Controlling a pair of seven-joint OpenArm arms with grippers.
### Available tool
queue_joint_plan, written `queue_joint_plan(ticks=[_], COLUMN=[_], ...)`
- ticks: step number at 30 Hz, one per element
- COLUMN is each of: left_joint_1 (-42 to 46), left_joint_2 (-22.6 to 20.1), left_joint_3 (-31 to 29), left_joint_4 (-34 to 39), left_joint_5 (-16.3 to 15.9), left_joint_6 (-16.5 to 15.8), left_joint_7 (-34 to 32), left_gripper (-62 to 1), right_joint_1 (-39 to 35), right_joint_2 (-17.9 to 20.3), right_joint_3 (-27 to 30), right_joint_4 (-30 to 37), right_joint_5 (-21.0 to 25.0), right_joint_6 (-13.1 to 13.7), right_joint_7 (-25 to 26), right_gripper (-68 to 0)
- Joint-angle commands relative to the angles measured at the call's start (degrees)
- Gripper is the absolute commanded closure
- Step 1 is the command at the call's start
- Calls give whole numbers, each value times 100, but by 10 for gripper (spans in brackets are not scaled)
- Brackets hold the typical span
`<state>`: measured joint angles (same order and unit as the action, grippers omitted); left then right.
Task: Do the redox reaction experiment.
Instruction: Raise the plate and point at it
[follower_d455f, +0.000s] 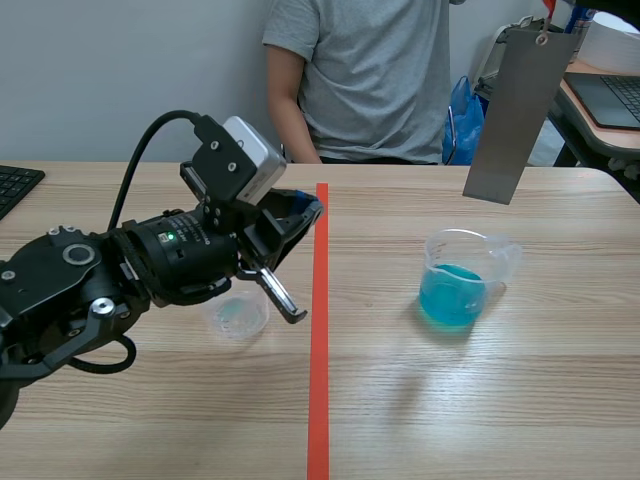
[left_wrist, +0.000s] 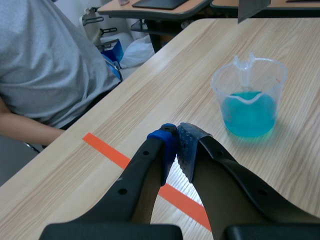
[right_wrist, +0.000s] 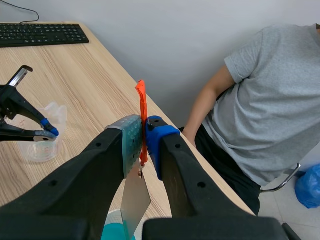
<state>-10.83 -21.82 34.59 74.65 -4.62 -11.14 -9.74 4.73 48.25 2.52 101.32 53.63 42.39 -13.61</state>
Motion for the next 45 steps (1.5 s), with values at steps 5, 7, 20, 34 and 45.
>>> queue_joint_plan(ticks=[5,7,20,34,45], left_joint_1=[-284,-374,-824,-1228,-1303], left_joint_2=[267,343,627,1281,1613], left_joint_3=[59,118,743,988,1001], left_joint_4=[151,149,136,-579,-1309], left_joint_5=[-227,-227,-160,103,426], left_joint_6=[2,2,-15,-15,-22], left_joint_7=[-72,-61,57,31,-278], left_gripper=[-18,-18,-18,-18,-18], right_joint_1=[66,66,66,66,66], right_joint_2=[61,61,61,61,61], right_joint_3=[79,79,79,79,79], right_joint_4=[22,22,22,22,22], right_joint_5=[105,107,105,107,105], right_joint_6=[33,33,33,33,33], right_joint_7=[83,83,83,85,83], right_gripper=[-6,-6,-6,-6,-6])
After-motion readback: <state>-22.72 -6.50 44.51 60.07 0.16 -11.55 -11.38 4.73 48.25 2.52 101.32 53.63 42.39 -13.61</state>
